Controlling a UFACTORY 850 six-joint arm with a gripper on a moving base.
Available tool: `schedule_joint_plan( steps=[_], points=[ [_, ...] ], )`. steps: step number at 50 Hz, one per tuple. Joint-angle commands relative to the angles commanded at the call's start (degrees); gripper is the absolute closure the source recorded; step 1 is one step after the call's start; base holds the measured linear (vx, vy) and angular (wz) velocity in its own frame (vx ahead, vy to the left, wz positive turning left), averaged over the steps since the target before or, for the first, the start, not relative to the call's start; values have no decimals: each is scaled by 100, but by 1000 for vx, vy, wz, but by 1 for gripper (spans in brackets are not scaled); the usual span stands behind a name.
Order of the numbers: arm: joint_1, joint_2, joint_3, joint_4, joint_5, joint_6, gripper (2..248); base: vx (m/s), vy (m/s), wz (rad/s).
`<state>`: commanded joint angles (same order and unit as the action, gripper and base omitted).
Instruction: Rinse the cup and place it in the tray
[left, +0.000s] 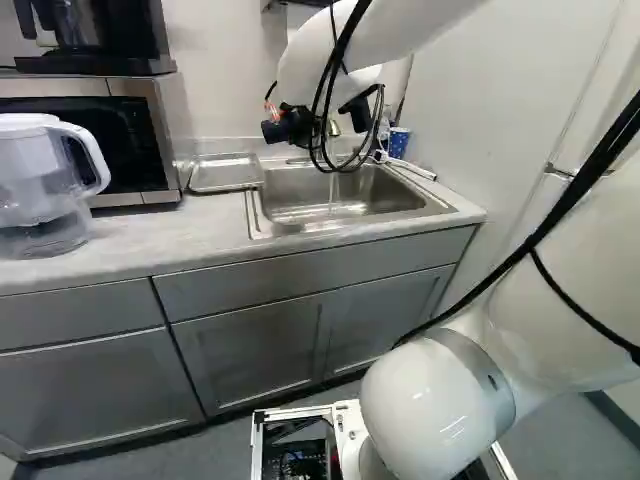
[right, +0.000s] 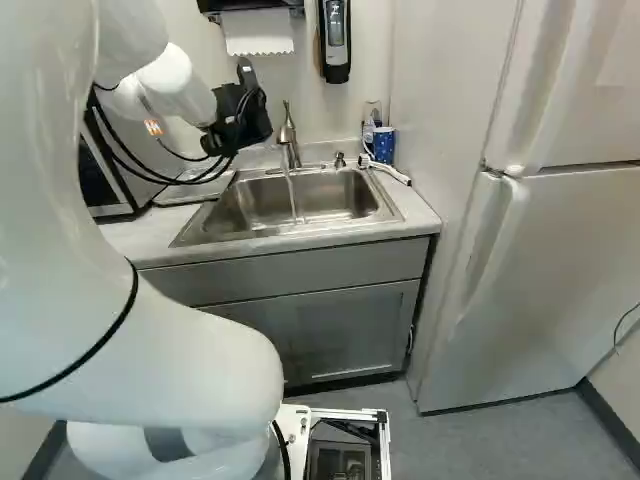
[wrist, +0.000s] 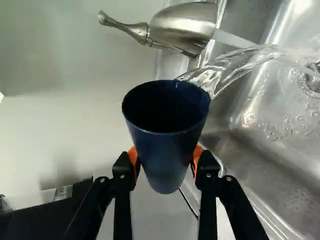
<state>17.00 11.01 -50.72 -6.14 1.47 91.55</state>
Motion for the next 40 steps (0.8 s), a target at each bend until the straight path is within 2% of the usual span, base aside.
schedule_joint_plan(
  steps=[32,40],
  points=[
    [0,0,0,0,0,1927,129,0,0,0],
    [0,0,0,0,0,1927,129,0,0,0]
  ],
)
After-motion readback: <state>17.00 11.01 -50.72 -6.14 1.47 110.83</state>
